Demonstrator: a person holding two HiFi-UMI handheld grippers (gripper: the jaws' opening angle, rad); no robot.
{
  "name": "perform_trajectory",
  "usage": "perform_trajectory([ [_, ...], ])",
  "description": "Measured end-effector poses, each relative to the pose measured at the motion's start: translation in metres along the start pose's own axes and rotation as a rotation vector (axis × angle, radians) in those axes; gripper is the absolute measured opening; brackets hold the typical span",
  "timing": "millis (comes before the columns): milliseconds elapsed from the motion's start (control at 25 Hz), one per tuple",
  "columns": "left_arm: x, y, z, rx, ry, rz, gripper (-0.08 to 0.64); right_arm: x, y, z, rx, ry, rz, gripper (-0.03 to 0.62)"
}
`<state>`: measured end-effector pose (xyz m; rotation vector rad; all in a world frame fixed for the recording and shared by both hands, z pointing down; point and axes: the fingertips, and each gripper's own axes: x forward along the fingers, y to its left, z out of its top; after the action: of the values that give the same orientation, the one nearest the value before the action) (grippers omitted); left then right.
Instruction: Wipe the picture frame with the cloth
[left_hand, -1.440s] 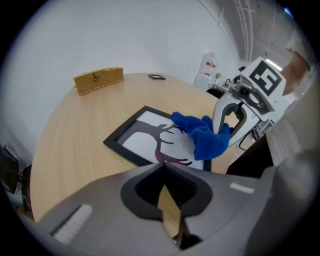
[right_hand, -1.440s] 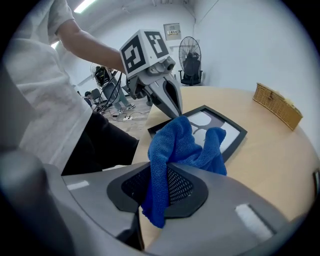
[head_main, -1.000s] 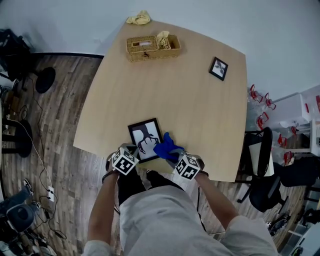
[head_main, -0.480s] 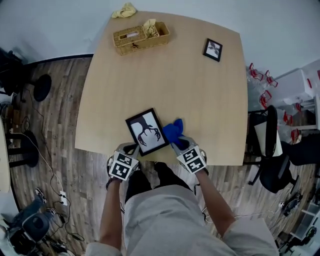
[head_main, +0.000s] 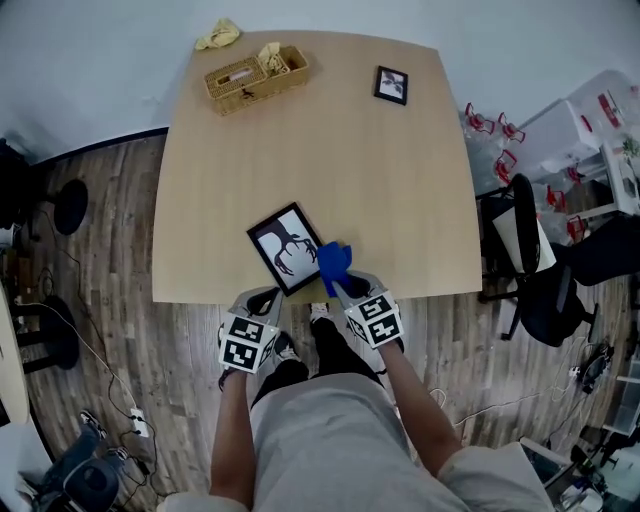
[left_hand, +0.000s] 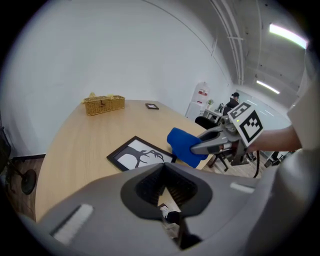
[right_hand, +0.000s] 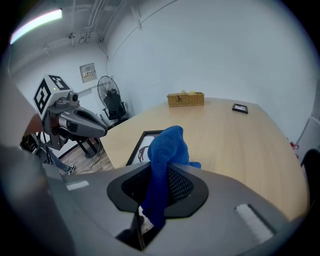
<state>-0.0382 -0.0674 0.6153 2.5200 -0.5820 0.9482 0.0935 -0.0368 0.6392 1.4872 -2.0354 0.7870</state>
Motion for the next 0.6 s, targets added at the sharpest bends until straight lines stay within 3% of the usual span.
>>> perform_trajectory([
  [600, -0.074, -0.036, -0.046, 0.03, -0.085, -0.033, 0.052, -0.066, 0.087, -0.029, 0.178, -0.118, -0.094, 0.064],
])
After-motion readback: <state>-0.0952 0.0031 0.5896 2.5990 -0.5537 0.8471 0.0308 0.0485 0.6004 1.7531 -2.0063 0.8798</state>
